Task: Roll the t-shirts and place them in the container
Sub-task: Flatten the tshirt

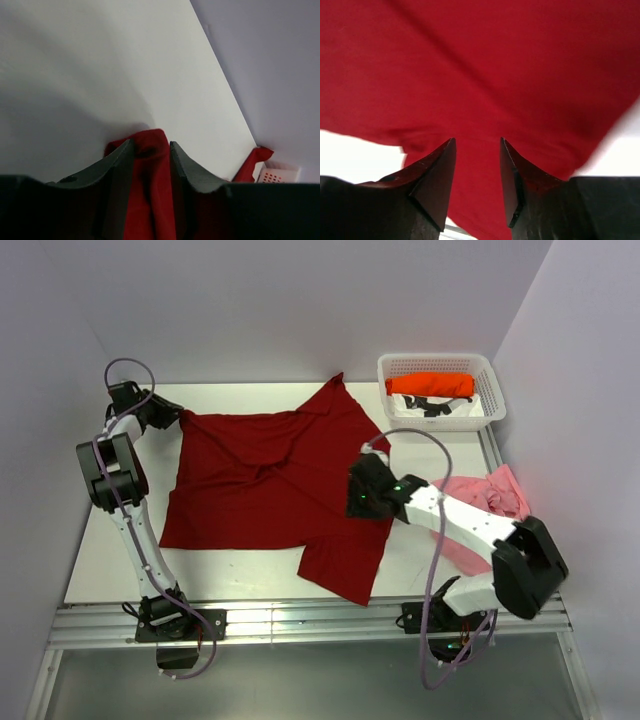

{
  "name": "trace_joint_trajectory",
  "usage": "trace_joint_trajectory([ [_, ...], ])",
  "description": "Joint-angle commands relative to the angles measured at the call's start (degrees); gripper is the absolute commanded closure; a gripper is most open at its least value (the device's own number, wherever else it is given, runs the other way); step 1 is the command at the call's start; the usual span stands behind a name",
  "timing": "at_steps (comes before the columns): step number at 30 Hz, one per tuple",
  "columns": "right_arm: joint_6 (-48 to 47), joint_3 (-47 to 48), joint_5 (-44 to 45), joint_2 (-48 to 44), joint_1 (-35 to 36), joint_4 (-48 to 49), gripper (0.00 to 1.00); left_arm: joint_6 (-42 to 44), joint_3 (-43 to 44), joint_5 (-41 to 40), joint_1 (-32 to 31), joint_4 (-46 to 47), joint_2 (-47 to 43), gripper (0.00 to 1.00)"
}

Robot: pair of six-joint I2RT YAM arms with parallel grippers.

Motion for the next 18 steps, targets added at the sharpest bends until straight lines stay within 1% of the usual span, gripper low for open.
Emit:
trace_joint_trajectory([
  [1, -3.67, 7.55, -0.93, 6.55, 5.01, 4.51, 0.53, 2.17, -2.46, 1.5, 0.06, 1.25, -7.21, 0.6],
  [2, -4.02, 9.06, -1.01, 8.22, 7.28, 4.61, 0.53, 2.52, -2.73, 1.33, 0.06, 0.72, -7.65, 0.6],
  [3, -4.55, 10.38, -1.36, 11.37, 8.44, 5.04, 0.54, 3.04, -3.08, 1.07, 0.06, 0.11, -8.61, 0.6],
  [5, -5.26, 14.33, -1.19, 14.37, 10.37, 5.31, 0.55, 3.23, -4.83, 0.72, -0.03, -0.6, -9.67, 0.6],
  [7, -6.65, 17.75, -1.8, 18.24, 13.01, 6.01, 0.55, 2.96, -7.54, 0.36, -0.03, 0.01, -11.34, 0.6],
  [9, -7.8, 20.31, -0.93, 21.92, 15.64, 6.01, 0.55, 2.79, -8.35, -0.08, 0.06, 0.89, -12.13, 0.59],
  [13, -11.49, 27.86, -1.36, 27.82, 18.73, 5.22, 0.52, 2.7, -5.9, 1.24, -0.03, -0.51, -10.65, 0.59],
  [18, -12.64, 32.36, -4.0, 33.71, 20.49, 5.31, 0.49, 3.75, -5.28, -0.08, -0.91, -2.62, -11.34, 0.59],
])
